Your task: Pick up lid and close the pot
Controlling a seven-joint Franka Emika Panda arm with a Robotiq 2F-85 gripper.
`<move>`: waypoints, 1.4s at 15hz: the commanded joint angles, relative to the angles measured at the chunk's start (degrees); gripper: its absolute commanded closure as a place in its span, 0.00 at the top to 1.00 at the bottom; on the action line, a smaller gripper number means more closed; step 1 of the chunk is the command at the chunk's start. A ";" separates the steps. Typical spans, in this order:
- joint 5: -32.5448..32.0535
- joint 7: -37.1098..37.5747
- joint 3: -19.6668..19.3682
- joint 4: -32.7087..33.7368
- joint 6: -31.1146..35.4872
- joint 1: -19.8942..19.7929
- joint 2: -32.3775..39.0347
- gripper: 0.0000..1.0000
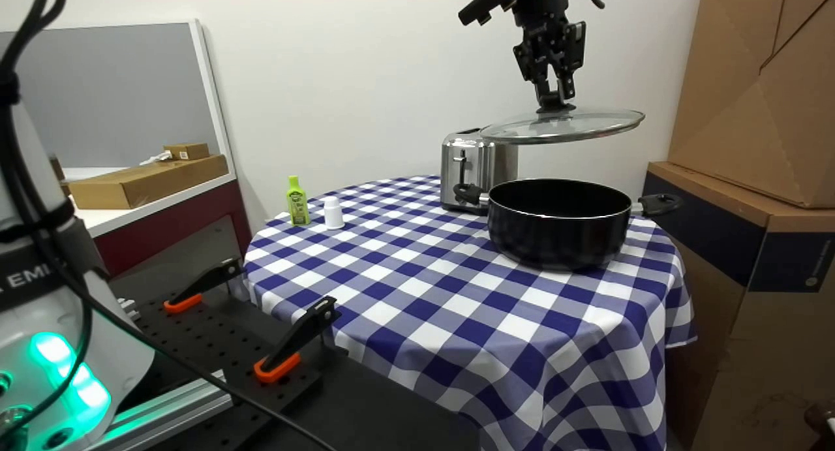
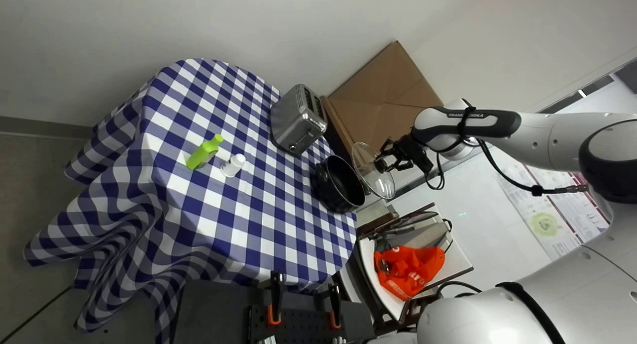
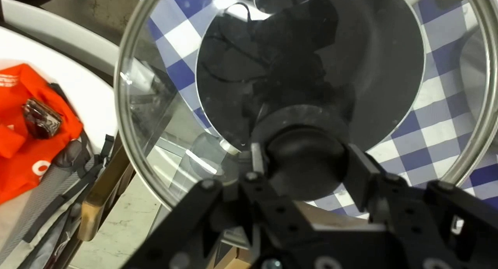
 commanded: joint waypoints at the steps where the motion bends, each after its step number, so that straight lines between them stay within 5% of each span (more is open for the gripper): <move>1: 2.01 -2.80 -1.86 5.66 -1.97 1.92 4.46 0.25; 21: 3.40 -4.85 -4.23 15.16 -5.32 4.48 18.12 0.25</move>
